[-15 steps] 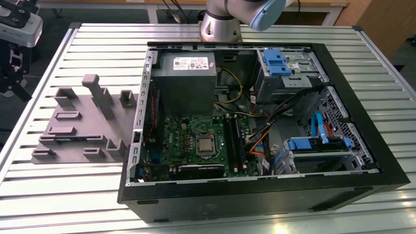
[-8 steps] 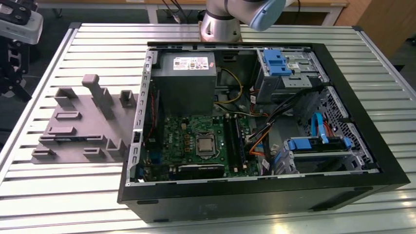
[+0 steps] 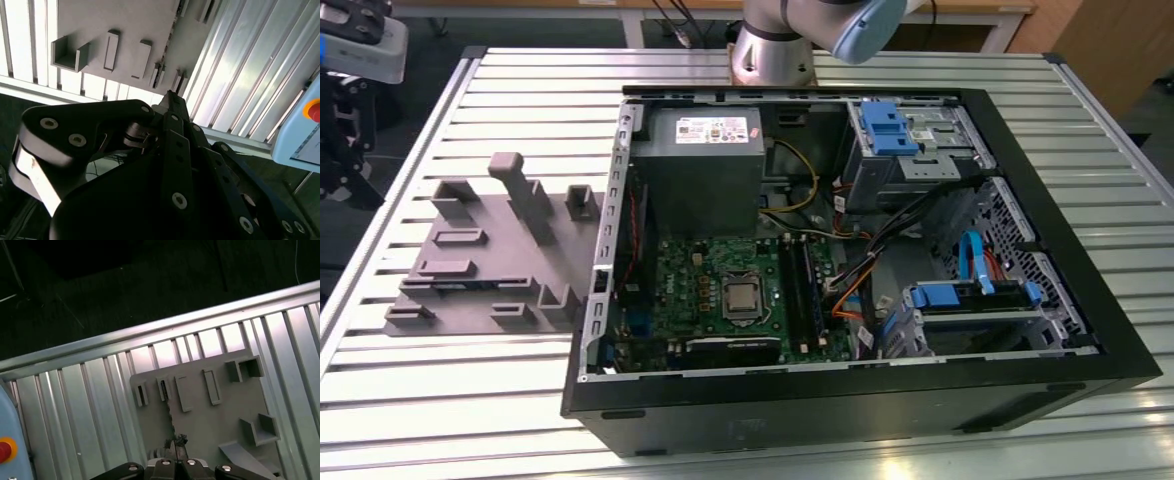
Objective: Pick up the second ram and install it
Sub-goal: 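Pick up the second ram and move it above second insertion slot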
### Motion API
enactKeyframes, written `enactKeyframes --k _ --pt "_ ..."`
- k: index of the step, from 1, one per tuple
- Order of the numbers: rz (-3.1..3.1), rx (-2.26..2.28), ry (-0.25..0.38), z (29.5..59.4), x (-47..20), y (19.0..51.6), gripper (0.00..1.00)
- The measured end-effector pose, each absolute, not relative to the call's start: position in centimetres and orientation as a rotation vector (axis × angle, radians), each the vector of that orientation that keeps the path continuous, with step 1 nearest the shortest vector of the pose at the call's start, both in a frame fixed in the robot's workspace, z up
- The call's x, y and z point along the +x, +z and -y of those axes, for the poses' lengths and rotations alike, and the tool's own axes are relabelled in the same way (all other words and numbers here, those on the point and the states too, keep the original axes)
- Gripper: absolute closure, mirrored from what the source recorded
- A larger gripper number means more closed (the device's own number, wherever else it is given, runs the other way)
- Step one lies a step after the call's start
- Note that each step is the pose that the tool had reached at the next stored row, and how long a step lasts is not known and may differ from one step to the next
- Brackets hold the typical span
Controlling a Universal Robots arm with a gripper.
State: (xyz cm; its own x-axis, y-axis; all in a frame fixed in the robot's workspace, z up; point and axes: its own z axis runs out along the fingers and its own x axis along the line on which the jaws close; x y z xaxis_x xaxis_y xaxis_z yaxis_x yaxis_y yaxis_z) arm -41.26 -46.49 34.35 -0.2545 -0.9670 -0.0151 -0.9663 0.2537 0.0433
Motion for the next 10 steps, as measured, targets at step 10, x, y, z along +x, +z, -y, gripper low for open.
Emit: enactKeyframes --k 10 --pt "2.439 1.956 -0.066 46.49 -41.24 34.24 0.89"
